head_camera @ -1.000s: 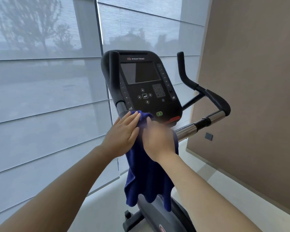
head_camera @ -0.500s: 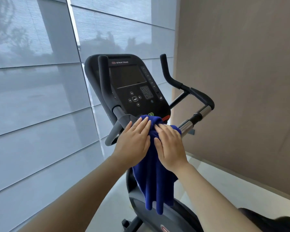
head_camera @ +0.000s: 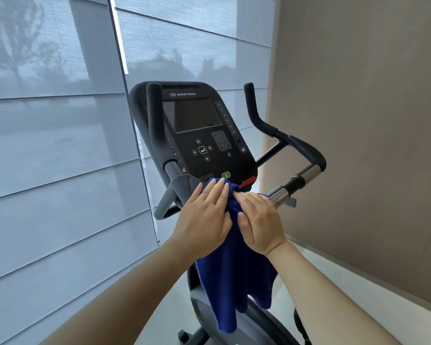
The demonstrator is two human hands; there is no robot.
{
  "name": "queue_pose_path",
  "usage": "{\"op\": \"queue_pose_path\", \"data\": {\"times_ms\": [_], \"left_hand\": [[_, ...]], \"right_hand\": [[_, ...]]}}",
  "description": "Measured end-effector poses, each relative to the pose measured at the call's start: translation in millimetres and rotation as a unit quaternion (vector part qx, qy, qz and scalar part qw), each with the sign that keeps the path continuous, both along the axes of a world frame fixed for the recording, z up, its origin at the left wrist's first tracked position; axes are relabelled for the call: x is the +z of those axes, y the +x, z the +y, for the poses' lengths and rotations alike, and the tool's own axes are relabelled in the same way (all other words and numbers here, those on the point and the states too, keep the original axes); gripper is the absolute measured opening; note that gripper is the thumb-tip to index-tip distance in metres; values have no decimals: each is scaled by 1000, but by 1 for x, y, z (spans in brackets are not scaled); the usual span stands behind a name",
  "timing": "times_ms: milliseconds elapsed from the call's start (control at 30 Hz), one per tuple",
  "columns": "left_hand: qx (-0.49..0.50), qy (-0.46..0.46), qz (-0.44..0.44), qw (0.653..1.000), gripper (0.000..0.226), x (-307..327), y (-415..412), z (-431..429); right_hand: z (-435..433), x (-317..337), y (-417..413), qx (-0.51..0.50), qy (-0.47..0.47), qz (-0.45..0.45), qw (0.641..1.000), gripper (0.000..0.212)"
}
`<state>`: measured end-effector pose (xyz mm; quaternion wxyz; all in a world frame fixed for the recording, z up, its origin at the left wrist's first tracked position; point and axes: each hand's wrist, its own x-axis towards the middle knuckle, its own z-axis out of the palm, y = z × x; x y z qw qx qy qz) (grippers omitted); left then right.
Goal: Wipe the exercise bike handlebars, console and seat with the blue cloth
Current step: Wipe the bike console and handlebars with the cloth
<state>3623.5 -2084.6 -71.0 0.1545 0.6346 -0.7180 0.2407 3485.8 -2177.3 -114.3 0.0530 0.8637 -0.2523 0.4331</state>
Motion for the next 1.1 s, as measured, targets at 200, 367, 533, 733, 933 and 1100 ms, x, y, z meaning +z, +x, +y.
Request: {"op": "queue_pose_path", "data": {"times_ms": [200,367,533,733,933,1100], "left_hand": [[28,14,24,999,65,0,-39,-21],[112,87,-27,990,75,0,-79,-56],[241,95,-32,965,45,-1,-106,-81],[317,52,0,947,16,-10,-129,-112],[324,-1,1,946,17,-18,-146,-144],[321,-21,-43,946,20,-18,-156,-159]], "right_hand": [[-42,1,-32,40,23,75,996,47],[-88,7,-73,106,30,159,981,54],[-107,-1,-81,121,-14,170,978,76],[-126,-4,-72,75,-80,35,993,38],[-159,-17,-75,47,-141,13,989,47],[-176,-21,-77,13,-144,36,989,54]]}}
